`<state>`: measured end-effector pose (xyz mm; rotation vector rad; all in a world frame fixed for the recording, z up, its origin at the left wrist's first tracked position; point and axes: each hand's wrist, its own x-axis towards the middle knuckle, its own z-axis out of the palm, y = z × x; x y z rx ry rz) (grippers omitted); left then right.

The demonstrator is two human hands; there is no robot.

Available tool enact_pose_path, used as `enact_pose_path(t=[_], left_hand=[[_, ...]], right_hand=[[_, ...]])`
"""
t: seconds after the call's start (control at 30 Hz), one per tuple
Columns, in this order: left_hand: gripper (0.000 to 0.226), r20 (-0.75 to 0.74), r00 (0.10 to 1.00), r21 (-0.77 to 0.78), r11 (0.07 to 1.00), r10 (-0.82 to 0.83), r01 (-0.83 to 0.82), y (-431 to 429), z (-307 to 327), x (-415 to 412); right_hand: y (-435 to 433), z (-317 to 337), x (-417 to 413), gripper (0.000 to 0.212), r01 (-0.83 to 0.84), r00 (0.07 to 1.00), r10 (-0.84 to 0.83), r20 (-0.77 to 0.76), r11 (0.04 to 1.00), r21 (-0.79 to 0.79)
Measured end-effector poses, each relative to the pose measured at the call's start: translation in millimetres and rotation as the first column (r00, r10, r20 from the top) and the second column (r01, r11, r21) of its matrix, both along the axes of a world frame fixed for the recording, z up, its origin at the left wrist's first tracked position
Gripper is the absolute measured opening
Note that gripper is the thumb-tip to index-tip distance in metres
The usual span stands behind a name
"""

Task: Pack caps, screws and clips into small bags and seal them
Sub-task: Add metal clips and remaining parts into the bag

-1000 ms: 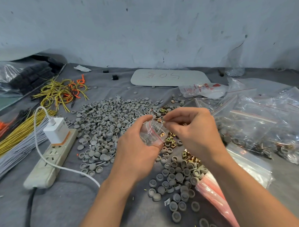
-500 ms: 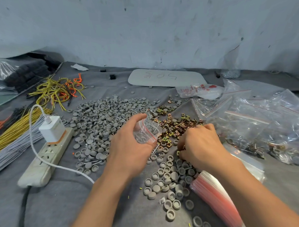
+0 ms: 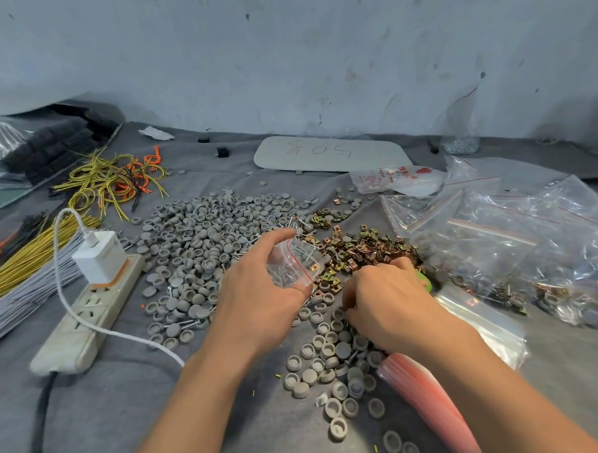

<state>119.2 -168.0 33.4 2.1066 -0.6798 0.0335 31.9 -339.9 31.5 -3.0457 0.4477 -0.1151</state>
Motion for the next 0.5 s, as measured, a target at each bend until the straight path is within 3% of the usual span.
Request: enact_pose_path(t=[0.17,0.27,0.37,0.5], left_hand=[[0.065,0.000,1.000,0.000,1.000,-0.004,0.004,0.9,-0.1,0.5],[0.065,-0.001,1.000,0.004,1.000,-0.013,0.013,0.7,-0.6,0.8],[0.065,-0.005,1.000,-0.003,1.000,-0.019,0.019,1.1,-1.4,2.1],[0.066,-0.008,0.999,0.008,0.999,-0.032,0.032,0.6,-1.9,0.5]], right_hand=[[7.2,6.1,0.7,0.013,-0.002,0.997,0.003,-0.074,1.000,0.008],[10.3,6.7,-1.8,0.012,0.011,1.000,-0.011,-0.010,0.999,0.043],[6.3,9.3,-5.7,0.020,0.093,0.975,-0.130,0.181,0.975,0.200],[-0.6,21.0,-8.9,0.023,0.089,0.890,-0.292,0.349,0.864,0.495]])
